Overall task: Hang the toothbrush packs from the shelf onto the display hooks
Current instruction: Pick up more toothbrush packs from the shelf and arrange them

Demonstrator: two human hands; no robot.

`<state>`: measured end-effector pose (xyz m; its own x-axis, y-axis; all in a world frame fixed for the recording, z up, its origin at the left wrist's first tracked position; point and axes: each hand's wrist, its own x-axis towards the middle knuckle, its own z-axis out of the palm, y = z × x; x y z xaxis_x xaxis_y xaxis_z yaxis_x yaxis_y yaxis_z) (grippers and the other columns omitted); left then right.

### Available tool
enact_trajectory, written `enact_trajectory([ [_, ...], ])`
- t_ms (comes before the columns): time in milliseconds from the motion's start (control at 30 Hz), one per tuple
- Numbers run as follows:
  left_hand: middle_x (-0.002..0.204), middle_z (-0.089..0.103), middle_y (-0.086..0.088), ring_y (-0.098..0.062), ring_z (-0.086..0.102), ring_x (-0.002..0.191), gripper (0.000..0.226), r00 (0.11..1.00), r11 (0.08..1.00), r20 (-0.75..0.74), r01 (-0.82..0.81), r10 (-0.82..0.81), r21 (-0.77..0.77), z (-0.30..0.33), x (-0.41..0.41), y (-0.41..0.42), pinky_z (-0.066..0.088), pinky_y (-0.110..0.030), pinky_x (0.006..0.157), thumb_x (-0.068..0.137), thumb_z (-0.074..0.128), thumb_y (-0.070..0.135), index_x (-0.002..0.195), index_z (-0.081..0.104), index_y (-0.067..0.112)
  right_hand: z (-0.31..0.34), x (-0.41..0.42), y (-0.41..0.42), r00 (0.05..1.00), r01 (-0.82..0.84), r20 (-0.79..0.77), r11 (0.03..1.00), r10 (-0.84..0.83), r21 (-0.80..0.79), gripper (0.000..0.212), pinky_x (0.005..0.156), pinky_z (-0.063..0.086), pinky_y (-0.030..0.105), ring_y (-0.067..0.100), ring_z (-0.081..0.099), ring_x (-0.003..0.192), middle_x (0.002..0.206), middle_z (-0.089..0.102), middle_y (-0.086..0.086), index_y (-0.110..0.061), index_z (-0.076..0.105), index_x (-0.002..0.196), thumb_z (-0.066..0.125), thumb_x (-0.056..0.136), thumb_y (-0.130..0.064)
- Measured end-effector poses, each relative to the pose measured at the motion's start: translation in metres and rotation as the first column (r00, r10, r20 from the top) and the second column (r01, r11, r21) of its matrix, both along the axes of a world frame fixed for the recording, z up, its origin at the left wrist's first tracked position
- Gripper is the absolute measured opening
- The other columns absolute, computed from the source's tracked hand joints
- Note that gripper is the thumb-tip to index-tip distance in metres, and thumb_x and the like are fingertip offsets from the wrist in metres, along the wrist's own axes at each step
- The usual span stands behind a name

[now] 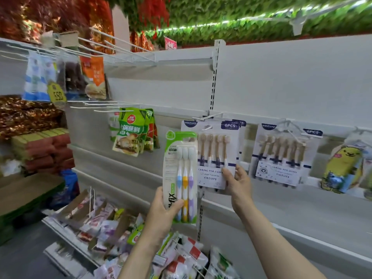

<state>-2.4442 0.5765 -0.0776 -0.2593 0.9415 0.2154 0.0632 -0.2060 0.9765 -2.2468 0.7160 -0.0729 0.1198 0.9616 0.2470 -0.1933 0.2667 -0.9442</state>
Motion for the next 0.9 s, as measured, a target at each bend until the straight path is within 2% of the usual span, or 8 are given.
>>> enact_trajectory([
  [100,0.104,0.074,0.004,-0.012,0.070,0.098,0.030,0.999,0.999,0.008,0.044,-0.044,-0.009,-0.006,0.006,0.006,0.055,-0.047,0.092,0.092,0.066,0.011,0.116,0.057,0.026,0.010,0.004,0.001,0.999,-0.037,0.037,0.999,0.037,0.008,0.029,0.073,0.060,0.031,0.022,0.073,0.100,0.112,0.075,0.007,-0.013,0.064,0.120,0.071,0.092,-0.016],
  [167,0.105,0.074,0.002,-0.014,0.070,0.099,0.030,0.998,0.998,0.018,0.059,-0.059,-0.013,-0.010,0.013,0.008,0.055,-0.047,0.092,0.092,0.066,0.011,0.116,0.057,0.025,0.013,0.009,0.001,0.998,-0.014,0.059,1.000,0.014,0.011,0.031,0.075,0.058,0.023,0.022,0.072,0.101,0.110,0.075,0.007,-0.010,0.064,0.120,0.072,0.091,-0.016],
  [267,0.105,0.073,0.002,-0.015,0.070,0.100,0.030,0.996,0.996,0.035,0.084,-0.083,-0.028,-0.014,0.031,0.007,0.056,-0.045,0.091,0.091,0.068,0.012,0.116,0.057,0.025,0.022,0.024,-0.009,0.980,0.162,0.118,0.987,-0.162,0.016,0.037,0.079,0.050,0.012,0.007,0.064,0.094,0.113,0.068,0.004,-0.011,0.060,0.124,0.074,0.090,-0.019],
  [333,0.106,0.073,0.003,-0.013,0.069,0.100,0.031,0.993,0.993,0.043,0.113,-0.112,-0.036,-0.016,0.048,0.005,0.057,-0.039,0.090,0.091,0.067,0.010,0.116,0.057,0.025,0.033,0.038,-0.026,0.963,0.236,0.119,0.970,-0.241,0.057,0.038,0.090,0.049,0.019,0.004,0.062,0.096,0.114,0.066,0.001,-0.013,0.061,0.125,0.073,0.090,-0.023],
  [467,0.106,0.072,-0.001,-0.008,0.069,0.095,0.033,0.984,0.985,0.072,0.167,-0.164,-0.033,-0.014,0.095,-0.006,0.056,-0.017,0.074,0.090,0.065,0.003,0.117,0.055,0.020,0.052,0.068,-0.066,0.986,0.046,0.153,0.994,-0.061,0.101,0.021,0.083,0.052,0.026,0.016,0.070,0.099,0.104,0.076,0.003,-0.017,0.072,0.109,0.068,0.094,-0.031],
  [600,0.106,0.073,0.001,-0.009,0.070,0.096,0.036,0.966,0.969,0.082,0.248,-0.246,-0.018,-0.015,0.157,-0.024,0.056,-0.021,0.077,0.091,0.065,0.003,0.119,0.056,0.023,0.060,0.114,-0.102,0.983,-0.054,0.178,0.996,0.040,0.075,0.027,0.083,0.053,0.039,0.022,0.070,0.098,0.104,0.077,0.004,-0.018,0.074,0.109,0.072,0.090,-0.037],
  [733,0.101,0.075,0.005,-0.008,0.071,0.094,0.034,0.949,0.950,0.057,0.312,-0.310,-0.016,-0.017,0.230,-0.048,0.054,-0.017,0.071,0.090,0.065,0.002,0.115,0.058,0.025,0.064,0.186,-0.142,0.990,-0.006,0.143,0.996,-0.006,0.087,0.009,0.082,0.053,0.044,0.021,0.069,0.088,0.098,0.077,0.013,-0.016,0.076,0.096,0.073,0.091,-0.022],
  [900,0.098,0.076,0.004,-0.009,0.072,0.091,0.028,0.934,0.934,0.029,0.356,-0.355,-0.023,-0.018,0.328,-0.082,0.054,-0.022,0.073,0.086,0.073,0.011,0.108,0.061,0.024,0.064,0.292,-0.199,0.986,0.100,0.125,0.989,-0.114,0.109,0.016,0.072,0.057,0.032,0.016,0.070,0.081,0.093,0.077,0.010,-0.008,0.074,0.101,0.073,0.091,-0.020],
])
